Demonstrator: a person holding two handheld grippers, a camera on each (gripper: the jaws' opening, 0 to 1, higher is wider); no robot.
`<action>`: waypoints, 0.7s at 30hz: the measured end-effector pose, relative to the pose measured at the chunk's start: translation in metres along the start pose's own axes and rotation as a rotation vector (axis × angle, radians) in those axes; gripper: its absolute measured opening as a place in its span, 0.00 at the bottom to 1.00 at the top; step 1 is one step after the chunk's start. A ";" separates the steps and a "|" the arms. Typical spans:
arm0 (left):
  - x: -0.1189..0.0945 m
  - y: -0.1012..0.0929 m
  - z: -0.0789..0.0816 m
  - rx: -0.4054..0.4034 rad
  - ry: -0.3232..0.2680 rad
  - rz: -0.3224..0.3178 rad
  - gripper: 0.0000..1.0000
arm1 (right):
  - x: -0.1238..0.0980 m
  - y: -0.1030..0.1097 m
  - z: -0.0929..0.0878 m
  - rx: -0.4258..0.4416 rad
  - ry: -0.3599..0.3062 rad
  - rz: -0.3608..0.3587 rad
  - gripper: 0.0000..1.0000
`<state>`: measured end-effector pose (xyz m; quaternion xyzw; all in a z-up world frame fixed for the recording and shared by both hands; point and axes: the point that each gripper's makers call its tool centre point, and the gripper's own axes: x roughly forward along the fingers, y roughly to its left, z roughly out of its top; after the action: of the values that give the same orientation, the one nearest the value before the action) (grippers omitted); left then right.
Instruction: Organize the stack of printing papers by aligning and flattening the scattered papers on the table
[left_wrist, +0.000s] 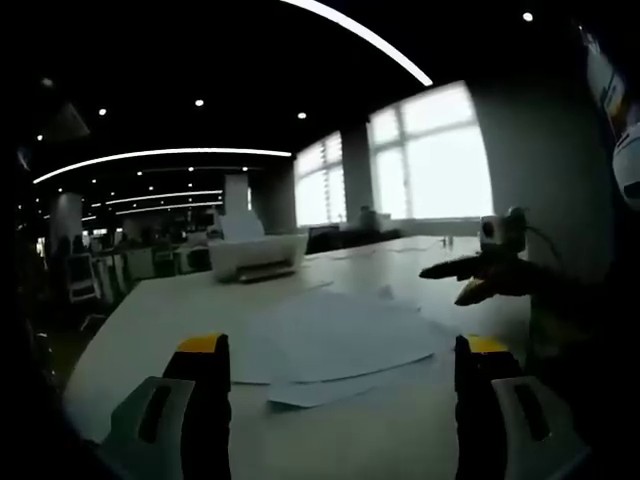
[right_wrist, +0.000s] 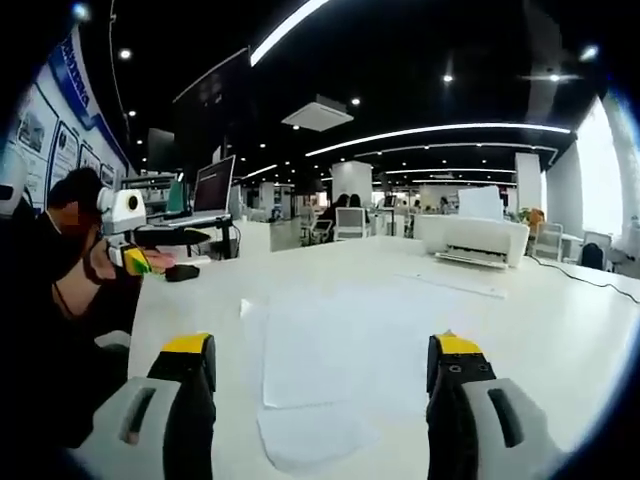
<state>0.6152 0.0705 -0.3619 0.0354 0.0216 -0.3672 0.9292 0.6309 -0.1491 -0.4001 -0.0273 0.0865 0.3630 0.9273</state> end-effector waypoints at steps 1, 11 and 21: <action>0.000 0.000 0.000 0.000 0.000 0.000 0.95 | 0.000 -0.001 -0.001 0.001 0.001 -0.001 0.82; 0.001 0.000 0.001 0.001 0.000 -0.002 0.95 | 0.003 -0.017 -0.003 -0.043 -0.006 -0.072 0.90; 0.001 -0.001 -0.002 -0.004 0.004 -0.003 0.95 | 0.003 -0.017 0.010 0.053 -0.098 -0.043 0.88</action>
<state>0.6154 0.0693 -0.3643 0.0341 0.0243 -0.3684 0.9287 0.6458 -0.1587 -0.3905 0.0132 0.0500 0.3414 0.9385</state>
